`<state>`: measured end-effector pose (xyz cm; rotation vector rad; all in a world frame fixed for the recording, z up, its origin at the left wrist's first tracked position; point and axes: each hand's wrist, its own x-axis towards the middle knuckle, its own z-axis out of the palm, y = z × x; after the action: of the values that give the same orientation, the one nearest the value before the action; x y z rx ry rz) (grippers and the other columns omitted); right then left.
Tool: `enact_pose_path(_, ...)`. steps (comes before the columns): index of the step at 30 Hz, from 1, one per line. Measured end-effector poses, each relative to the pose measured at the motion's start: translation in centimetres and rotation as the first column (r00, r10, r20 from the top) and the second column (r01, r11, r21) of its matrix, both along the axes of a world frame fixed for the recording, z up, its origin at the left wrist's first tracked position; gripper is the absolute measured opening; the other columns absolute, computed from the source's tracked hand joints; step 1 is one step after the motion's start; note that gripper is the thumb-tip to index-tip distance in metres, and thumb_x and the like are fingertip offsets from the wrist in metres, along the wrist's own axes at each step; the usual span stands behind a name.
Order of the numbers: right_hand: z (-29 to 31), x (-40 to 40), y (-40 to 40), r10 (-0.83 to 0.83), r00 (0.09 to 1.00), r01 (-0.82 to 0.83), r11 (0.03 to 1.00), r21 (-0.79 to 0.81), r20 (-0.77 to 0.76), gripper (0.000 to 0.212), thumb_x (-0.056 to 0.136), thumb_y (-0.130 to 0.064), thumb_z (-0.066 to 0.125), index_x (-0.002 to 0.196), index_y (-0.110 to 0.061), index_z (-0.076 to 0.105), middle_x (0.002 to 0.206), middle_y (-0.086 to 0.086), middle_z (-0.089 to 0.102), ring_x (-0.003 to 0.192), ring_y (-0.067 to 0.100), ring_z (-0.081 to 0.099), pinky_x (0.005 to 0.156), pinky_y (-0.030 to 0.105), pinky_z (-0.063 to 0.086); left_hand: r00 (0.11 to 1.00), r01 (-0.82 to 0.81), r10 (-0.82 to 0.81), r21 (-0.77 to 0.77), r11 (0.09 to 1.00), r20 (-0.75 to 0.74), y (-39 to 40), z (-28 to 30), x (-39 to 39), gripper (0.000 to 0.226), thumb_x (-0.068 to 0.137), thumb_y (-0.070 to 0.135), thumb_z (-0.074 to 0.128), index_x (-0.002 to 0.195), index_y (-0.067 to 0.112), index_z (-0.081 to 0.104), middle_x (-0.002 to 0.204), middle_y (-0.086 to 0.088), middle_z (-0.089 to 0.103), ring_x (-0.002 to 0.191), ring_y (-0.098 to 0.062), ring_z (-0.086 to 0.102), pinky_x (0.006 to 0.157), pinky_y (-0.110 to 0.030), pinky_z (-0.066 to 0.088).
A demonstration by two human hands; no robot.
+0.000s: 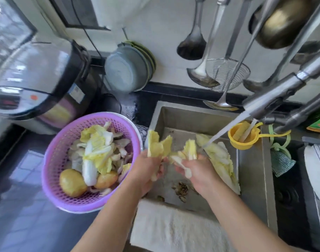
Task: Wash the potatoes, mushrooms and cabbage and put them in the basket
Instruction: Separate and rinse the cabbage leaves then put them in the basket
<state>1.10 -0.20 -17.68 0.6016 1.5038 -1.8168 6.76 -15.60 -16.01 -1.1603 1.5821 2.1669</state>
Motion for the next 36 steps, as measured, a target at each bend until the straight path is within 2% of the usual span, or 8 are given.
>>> enact_pose_path(4, 5.7, 0.0, -8.6, 0.103, 0.95, -0.127, 0.99, -0.065, -0.295, 0.029, 0.09, 0.01, 0.056, 0.095, -0.016, 0.069, 0.097, 0.01, 0.076, 0.09, 0.025, 0.074, 0.084, 0.045, 0.062, 0.997, -0.08, 0.078, -0.387, 0.919, -0.022, -6.0, 5.6, 1.8, 0.015, 0.098, 0.007, 0.062, 0.111, 0.009, 0.067, 0.068, -0.001, 0.065, 0.049, -0.01, 0.054, 0.039, -0.021, 0.037)
enact_pose_path(7, 6.7, 1.2, -14.1, 0.277, 0.888, -0.281, 0.959, 0.044, -0.368, 0.022, 0.071, -0.011, 0.058, 0.088, -0.016, 0.071, 0.097, 0.018, 0.076, 0.093, 0.036, 0.073, 0.087, 0.05, 0.06, 0.992, 0.103, 0.001, -0.815, 0.57, 0.126, -10.6, 8.2, 2.7, 0.019, 0.093, 0.014, 0.06, 0.111, 0.009, 0.062, 0.094, -0.013, 0.07, 0.09, -0.032, 0.07, 0.064, -0.032, 0.049)
enact_pose_path(11, 5.4, 3.0, -15.8, 0.645, 0.681, -0.509, 0.757, 0.409, -0.347, 0.033, 0.084, -0.025, 0.06, 0.116, -0.018, 0.065, 0.109, 0.005, 0.071, 0.103, 0.026, 0.067, 0.094, 0.04, 0.055, 0.804, 0.532, 0.004, -0.721, 0.445, 0.595, -14.0, 8.0, 4.3, 0.084, 0.096, 0.032, 0.061, 0.165, 0.017, 0.016, 0.17, -0.015, 0.016, 0.155, -0.041, 0.017, 0.124, -0.058, 0.021)
enact_pose_path(14, 3.7, 2.9, -12.3, 0.526, 0.742, -0.359, 0.836, 0.416, -0.417, 0.021, 0.097, -0.015, 0.056, 0.11, -0.02, 0.071, 0.105, -0.003, 0.071, 0.1, 0.017, 0.066, 0.092, 0.036, 0.053, 0.88, 0.463, -0.037, -0.835, 0.297, 0.474, -12.6, 8.1, 4.8, 0.07, 0.096, 0.019, 0.055, 0.162, 0.016, 0.034, 0.169, -0.012, 0.026, 0.155, -0.034, 0.022, 0.126, -0.051, 0.02)
enact_pose_path(18, -2.4, 2.7, -3.5, 0.565, 0.785, -0.375, 0.761, 0.529, -0.255, 0.025, 0.098, -0.014, 0.054, 0.079, -0.019, 0.069, 0.075, 0.002, 0.07, 0.071, 0.02, 0.067, 0.08, 0.043, 0.056, 0.98, 0.106, -0.2, -0.803, 0.587, -0.018, -5.1, 6.9, 3.7, 0.041, 0.09, -0.006, 0.047, 0.104, 0.018, 0.077, 0.103, 0.0, 0.078, 0.094, -0.017, 0.07, 0.083, -0.031, 0.052)
enact_pose_path(22, -9.3, 1.3, 6.3, 0.779, 0.616, -0.562, 0.326, 0.76, 0.121, 0.019, 0.091, -0.007, 0.049, 0.078, -0.018, 0.056, 0.078, 0.01, 0.05, 0.072, 0.027, 0.051, 0.064, 0.035, 0.036, 0.919, 0.394, -0.377, -0.312, 0.865, 0.116, 3.1, -0.1, 0.0, 0.036, 0.097, -0.01, 0.041, 0.088, 0.009, 0.07, 0.087, -0.008, 0.068, 0.066, -0.019, 0.063, 0.058, -0.027, 0.047)
enact_pose_path(28, -18.3, -2.3, 13.0, 0.777, 0.594, -0.336, 0.004, 0.942, 0.208, 0.085, 0.089, -0.034, 0.073, 0.157, -0.024, 0.022, 0.153, 0.009, 0.028, 0.139, 0.034, 0.03, 0.11, 0.047, 0.041, 0.313, 0.946, -0.712, -0.273, 0.174, 0.628, 8.3, -12.5, -4.7, 0.035, 0.105, -0.002, 0.043, 0.134, -0.006, 0.06, 0.139, -0.019, 0.062, 0.13, -0.035, 0.059, 0.1, -0.037, 0.049)
enact_pose_path(36, -23.3, -2.6, 14.3, 0.871, 0.257, -0.428, -0.287, 0.857, 0.42, 0.134, 0.08, -0.055, 0.08, 0.156, -0.035, -0.028, 0.161, 0.008, -0.039, 0.153, 0.049, -0.002, 0.117, 0.063, 0.028, 0.482, 0.859, -0.657, -0.164, 0.486, 0.58, 10.5, -18.8, -3.9, 0.037, 0.108, 0.02, 0.044, 0.135, 0.002, 0.062, 0.124, -0.015, 0.071, 0.077, -0.022, 0.066, 0.085, -0.037, 0.06)
